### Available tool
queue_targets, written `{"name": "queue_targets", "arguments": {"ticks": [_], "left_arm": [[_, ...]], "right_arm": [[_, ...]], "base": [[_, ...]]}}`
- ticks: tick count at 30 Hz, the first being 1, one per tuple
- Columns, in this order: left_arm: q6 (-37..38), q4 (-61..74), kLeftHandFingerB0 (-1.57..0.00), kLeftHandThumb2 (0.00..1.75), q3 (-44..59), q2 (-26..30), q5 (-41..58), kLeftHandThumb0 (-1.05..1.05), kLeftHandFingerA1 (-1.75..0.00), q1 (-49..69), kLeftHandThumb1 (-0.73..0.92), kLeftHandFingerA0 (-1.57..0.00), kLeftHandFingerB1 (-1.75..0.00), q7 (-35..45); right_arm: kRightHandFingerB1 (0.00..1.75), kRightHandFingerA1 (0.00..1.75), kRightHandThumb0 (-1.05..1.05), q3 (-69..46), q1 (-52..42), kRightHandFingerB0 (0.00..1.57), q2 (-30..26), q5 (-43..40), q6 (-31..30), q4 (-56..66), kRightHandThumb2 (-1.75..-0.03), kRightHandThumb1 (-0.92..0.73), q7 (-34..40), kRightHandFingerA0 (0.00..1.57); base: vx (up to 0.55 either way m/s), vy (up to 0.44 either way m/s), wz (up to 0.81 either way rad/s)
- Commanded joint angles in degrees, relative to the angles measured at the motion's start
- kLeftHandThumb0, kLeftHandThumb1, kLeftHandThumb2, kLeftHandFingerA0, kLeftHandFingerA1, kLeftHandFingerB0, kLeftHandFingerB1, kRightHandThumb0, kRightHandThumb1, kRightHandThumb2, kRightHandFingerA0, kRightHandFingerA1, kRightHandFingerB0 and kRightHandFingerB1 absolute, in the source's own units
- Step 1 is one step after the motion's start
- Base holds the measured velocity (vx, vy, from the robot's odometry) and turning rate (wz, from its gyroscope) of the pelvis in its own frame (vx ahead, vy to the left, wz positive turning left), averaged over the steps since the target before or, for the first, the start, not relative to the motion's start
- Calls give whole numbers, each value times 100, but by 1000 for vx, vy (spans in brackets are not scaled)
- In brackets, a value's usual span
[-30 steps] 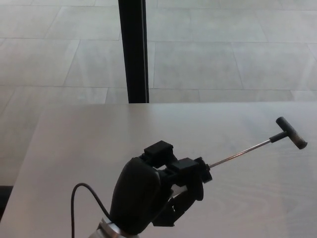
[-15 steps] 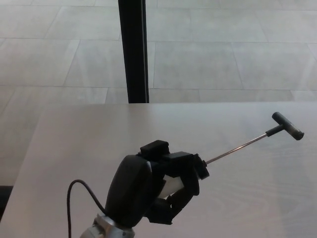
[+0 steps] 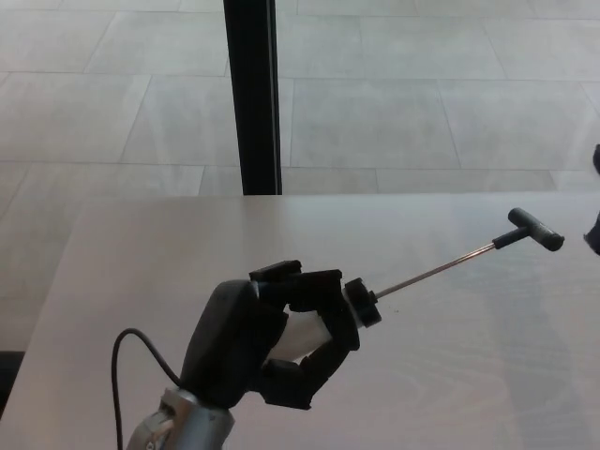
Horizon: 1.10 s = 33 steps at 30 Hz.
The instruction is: The robot uses its left hand to lift the air pump kept on the middle of the desk and use the right hand to compress the handle
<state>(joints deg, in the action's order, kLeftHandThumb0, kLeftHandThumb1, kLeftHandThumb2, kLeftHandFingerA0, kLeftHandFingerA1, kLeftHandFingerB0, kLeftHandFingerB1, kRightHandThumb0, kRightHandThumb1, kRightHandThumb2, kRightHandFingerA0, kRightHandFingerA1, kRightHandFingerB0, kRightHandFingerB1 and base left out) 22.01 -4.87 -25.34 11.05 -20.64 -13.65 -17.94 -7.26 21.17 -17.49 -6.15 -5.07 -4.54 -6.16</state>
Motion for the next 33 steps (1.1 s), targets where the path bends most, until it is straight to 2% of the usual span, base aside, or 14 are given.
{"name": "queue_targets", "arguments": {"ticks": [1, 6, 8, 9, 17, 20, 22, 23, 28, 29, 30, 31, 32, 33], "left_arm": [[-1871, 478, -128, 133, 983, -222, 3612, -6, -128, 343, 70, -122, -129, 2302], [-1999, 547, -127, 133, 1139, -278, 3822, -7, -128, 518, 69, -122, -129, 2340], [-2023, 544, -101, 155, 1204, -318, 3972, -11, -175, 586, 53, -112, -163, 2409], [-1981, 477, -110, 144, 1240, -336, 4039, -24, -165, 595, 51, -136, -150, 2487], [-2110, 524, -104, 161, 1439, -357, 4045, -14, -175, 732, 47, -113, -165, 2569], [-2180, 502, -104, 161, 1509, -410, 4029, -13, -175, 773, 49, -111, -166, 2569], [-2176, 528, -131, 139, 1509, -409, 4018, -9, -134, 802, 73, -129, -135, 2626], [-2052, 486, -102, 160, 1512, -403, 3987, -12, -175, 805, 52, -112, -166, 2688], [-2338, 540, -96, 160, 1609, -457, 4095, -16, -175, 809, 47, -110, -175, 2785], [-2323, 531, -131, 139, 1620, -456, 4078, -10, -134, 802, 74, -126, -135, 2817], [-2313, 519, -131, 139, 1627, -451, 4039, -10, -134, 802, 74, -127, -135, 2846], [-2310, 503, -131, 140, 1646, -458, 4027, -10, -134, 808, 74, -126, -136, 2886], [-2349, 523, -132, 139, 1657, -464, 4011, -11, -134, 820, 73, -127, -135, 2875], [-2390, 536, -131, 138, 1676, -480, 4022, -11, -134, 832, 72, -126, -135, 2869]], "right_arm": [[0, 11, -105, 741, 591, 0, 509, -448, -583, -384, -133, -90, -1036, 0], [0, 7, -104, 744, 778, 0, 937, -615, -609, -444, -133, -87, -902, 0], [0, 6, -104, 732, 811, 0, 1113, -675, -606, -400, -135, -91, -818, 0], [0, 6, -103, 712, 817, 0, 1208, -728, -525, -352, -136, -92, -785, 0], [22, 26, -104, 536, 835, 9, 1464, -825, -492, 137, -97, -87, -471, 5], [19, 24, -92, 504, 857, 14, 1474, -854, -463, 298, -129, -84, -530, 0], [25, 34, -94, 549, 807, 14, 1500, -843, -546, 558, -128, -85, -497, 2], [25, 31, -96, 586, 792, 15, 1477, -780, -480, 581, -130, -88, -532, 0], [28, 35, -83, 650, 732, 6, 1394, -647, -476, 739, -121, -77, -600, 3], [28, 32, -89, 648, 729, 15, 1397, -639, -472, 759, -127, -82, -585, 0], [25, 33, -103, 643, 725, 11, 1405, -646, -477, 772, -96, -88, -577, 5], [31, 36, -82, 647, 718, 10, 1394, -641, -455, 772, -123, -76, -595, 1], [29, 36, -94, 662, 714, 10, 1398, -616, -433, 757, -83, -92, -592, 4], [29, 36, -91, 687, 708, 11, 1378, -566, -410, 744, -122, -81, -596, 5]], "base": [[0, 0, 0], [0, 0, 0], [0, 0, 0], [0, 0, 0], [0, 0, 0], [0, 0, 0], [0, 0, 0], [0, 0, 0], [0, 0, 0], [0, 0, 0], [0, 0, 0], [0, 0, 0], [0, 0, 0], [0, 0, 0]]}}
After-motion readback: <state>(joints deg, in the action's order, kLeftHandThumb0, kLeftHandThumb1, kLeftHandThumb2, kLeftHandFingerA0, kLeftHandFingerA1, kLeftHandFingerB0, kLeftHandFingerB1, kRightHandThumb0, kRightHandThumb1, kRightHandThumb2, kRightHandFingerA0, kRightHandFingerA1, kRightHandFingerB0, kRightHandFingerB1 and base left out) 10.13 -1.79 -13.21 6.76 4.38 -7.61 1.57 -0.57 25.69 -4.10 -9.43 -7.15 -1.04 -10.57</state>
